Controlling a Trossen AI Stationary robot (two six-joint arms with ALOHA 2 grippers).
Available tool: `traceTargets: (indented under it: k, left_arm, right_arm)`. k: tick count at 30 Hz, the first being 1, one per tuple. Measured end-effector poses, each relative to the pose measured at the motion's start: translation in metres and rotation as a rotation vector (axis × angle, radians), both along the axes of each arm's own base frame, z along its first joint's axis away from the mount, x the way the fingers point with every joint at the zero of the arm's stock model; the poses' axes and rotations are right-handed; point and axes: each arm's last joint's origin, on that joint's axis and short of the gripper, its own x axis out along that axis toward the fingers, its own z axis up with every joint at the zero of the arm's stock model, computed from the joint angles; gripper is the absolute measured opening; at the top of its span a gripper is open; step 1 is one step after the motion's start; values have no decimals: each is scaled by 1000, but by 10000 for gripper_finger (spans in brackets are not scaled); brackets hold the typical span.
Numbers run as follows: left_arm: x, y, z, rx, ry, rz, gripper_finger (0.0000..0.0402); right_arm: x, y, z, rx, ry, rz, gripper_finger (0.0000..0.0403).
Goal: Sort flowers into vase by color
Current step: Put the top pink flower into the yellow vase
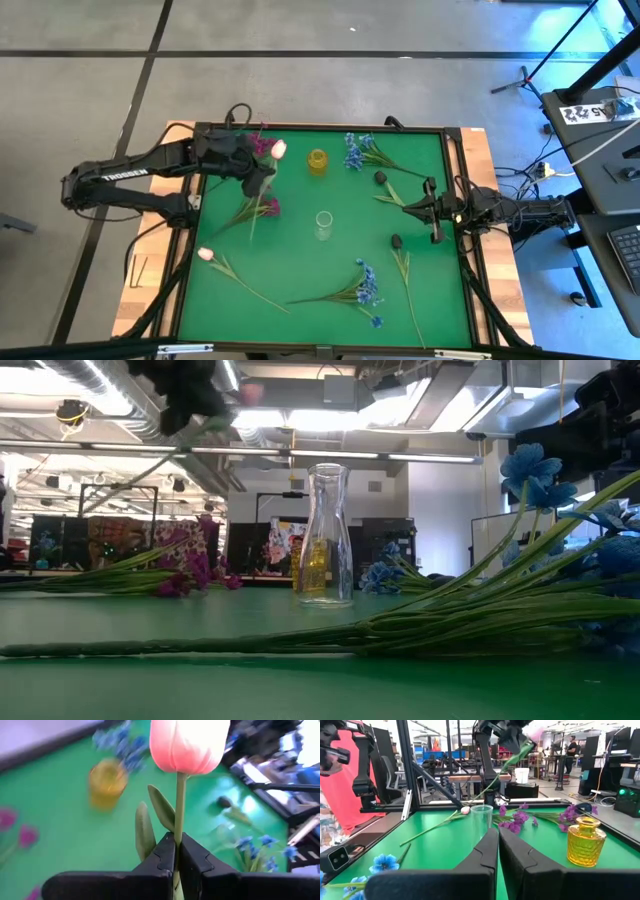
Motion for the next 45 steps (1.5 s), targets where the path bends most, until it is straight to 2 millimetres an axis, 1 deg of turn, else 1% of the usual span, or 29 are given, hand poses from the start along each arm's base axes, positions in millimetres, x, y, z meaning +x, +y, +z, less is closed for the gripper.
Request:
traceTargets:
  k: [5, 8, 13, 18, 24, 28, 31, 36, 41, 45]
  left_arm:
    - [9, -3, 16, 154, -149, -59, 4]
    - [12, -3, 23, 230, -216, -80, 4]
    - [14, 0, 33, 343, -292, -90, 4]
    - [14, 5, 38, 424, -318, -86, 4]
    - [12, 11, 38, 459, -292, -10, 4]
    - [11, 14, 38, 464, -285, 13, 4]
    - [13, 18, 36, 462, -273, 22, 4]
    - [21, 19, 29, 448, -241, 10, 4]
    - [30, 18, 22, 461, -206, -25, 4]
    - [35, 15, 23, 498, -217, -55, 4]
  right_arm:
    - [0, 0, 0, 0, 2, -6, 17]
    - [0, -1, 0, 9, 3, -50, 17]
    - [0, -5, 2, 41, -22, -170, 17]
    - [-1, -6, 3, -10, -27, -216, 17]
    - [-1, -8, 3, -64, -19, -277, 17]
    - [-1, -10, 3, -97, -10, -372, 17]
    - [-2, -13, 3, -85, -7, -462, 17]
    - [-5, -16, 11, -51, -81, -586, 17]
    - [-5, -16, 13, -49, -104, -576, 17]
    - [-5, -15, 14, -44, -120, -541, 17]
